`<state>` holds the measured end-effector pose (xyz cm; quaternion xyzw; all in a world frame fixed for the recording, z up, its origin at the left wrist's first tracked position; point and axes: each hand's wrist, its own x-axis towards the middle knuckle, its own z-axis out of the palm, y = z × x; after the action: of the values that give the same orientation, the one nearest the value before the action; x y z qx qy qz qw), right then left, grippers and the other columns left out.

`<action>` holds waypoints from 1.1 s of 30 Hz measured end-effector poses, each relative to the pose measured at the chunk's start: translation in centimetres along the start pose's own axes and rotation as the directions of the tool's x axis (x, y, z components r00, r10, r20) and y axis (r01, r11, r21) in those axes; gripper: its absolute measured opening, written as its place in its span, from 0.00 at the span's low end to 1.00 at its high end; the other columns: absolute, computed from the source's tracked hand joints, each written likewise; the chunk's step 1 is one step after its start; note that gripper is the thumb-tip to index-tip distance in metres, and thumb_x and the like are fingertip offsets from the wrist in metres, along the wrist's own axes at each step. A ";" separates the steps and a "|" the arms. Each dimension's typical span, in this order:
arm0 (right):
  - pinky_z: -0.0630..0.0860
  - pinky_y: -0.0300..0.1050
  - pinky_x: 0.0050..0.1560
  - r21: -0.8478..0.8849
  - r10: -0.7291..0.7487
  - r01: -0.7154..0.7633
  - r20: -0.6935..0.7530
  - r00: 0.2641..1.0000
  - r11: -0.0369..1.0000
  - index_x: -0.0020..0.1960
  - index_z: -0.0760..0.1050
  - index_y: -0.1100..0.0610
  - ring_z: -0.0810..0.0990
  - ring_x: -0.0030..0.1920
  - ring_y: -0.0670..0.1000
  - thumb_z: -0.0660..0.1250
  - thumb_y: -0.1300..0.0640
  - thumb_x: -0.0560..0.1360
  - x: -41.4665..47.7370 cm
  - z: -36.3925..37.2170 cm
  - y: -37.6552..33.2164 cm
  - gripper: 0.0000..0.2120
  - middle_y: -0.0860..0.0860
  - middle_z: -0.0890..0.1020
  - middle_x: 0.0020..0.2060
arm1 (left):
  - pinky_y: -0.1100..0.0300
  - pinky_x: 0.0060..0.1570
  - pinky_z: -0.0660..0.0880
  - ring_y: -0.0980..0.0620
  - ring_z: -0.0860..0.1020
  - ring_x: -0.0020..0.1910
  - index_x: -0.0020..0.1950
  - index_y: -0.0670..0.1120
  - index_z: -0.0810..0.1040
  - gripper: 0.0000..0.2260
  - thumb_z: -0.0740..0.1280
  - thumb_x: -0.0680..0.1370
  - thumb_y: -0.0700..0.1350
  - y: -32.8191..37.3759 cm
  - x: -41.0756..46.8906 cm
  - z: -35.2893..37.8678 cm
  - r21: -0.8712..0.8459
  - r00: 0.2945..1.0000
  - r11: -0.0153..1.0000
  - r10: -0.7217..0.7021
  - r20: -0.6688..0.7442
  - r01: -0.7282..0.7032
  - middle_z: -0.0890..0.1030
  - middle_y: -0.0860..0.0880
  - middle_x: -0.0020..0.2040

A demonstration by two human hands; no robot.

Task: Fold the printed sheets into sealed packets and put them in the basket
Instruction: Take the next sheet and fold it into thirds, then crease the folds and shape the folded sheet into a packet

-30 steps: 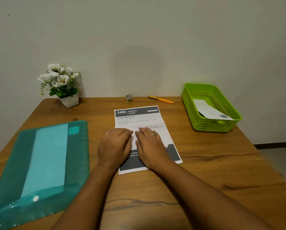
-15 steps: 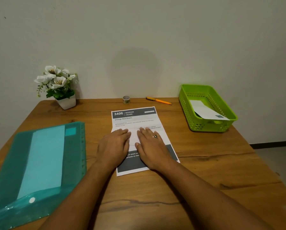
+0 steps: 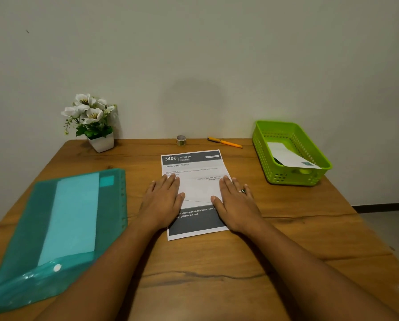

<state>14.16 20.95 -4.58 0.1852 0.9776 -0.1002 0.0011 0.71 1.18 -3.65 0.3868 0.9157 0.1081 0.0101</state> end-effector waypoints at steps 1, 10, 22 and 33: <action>0.45 0.60 0.82 0.002 0.000 0.000 0.005 1.000 1.000 0.85 0.47 0.55 0.45 0.84 0.55 0.44 0.38 0.86 0.0 -0.1 0.0 0.33 0.52 0.49 0.85 | 0.47 0.80 0.46 0.49 0.50 0.83 0.84 0.49 0.55 0.26 0.50 0.87 0.57 -0.2 -0.2 -0.4 -0.029 1.000 0.999 0.014 0.011 -0.014 0.54 0.49 0.84; 0.50 0.62 0.81 -0.013 0.006 -0.006 0.037 0.999 1.000 0.84 0.51 0.55 0.50 0.84 0.57 0.48 0.38 0.85 0.3 -1.1 -0.4 0.33 0.54 0.53 0.84 | 0.46 0.80 0.51 0.49 0.53 0.82 0.83 0.52 0.56 0.28 0.55 0.85 0.60 -2.1 -1.9 -2.2 0.007 0.995 1.000 0.026 0.101 -0.027 0.55 0.49 0.84; 0.58 0.59 0.78 0.053 -0.384 0.387 -0.055 0.922 0.921 0.75 0.69 0.54 0.64 0.77 0.57 0.56 0.41 0.85 -0.9 -3.6 -13.4 0.25 0.56 0.69 0.77 | 0.45 0.68 0.72 0.51 0.69 0.72 0.71 0.53 0.77 0.18 0.64 0.82 0.56 -8.6 -10.3 -7.9 -0.162 0.957 0.982 -0.137 -0.254 0.097 0.74 0.52 0.73; 0.77 0.55 0.55 0.113 -0.758 0.754 -0.007 0.652 0.648 0.58 0.81 0.54 0.77 0.52 0.57 0.60 0.49 0.82 -4.1 0.6 -27.6 0.14 0.54 0.80 0.50 | 0.54 0.55 0.76 0.56 0.77 0.58 0.56 0.54 0.84 0.10 0.65 0.81 0.56 -15.2 -23.7 -7.0 -0.216 0.895 0.935 -0.337 -0.291 0.281 0.81 0.56 0.58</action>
<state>7.91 -5.83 0.35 -0.2410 0.9589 -0.1469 -0.0306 5.88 -27.23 -1.51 0.2107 0.9423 0.2440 -0.0904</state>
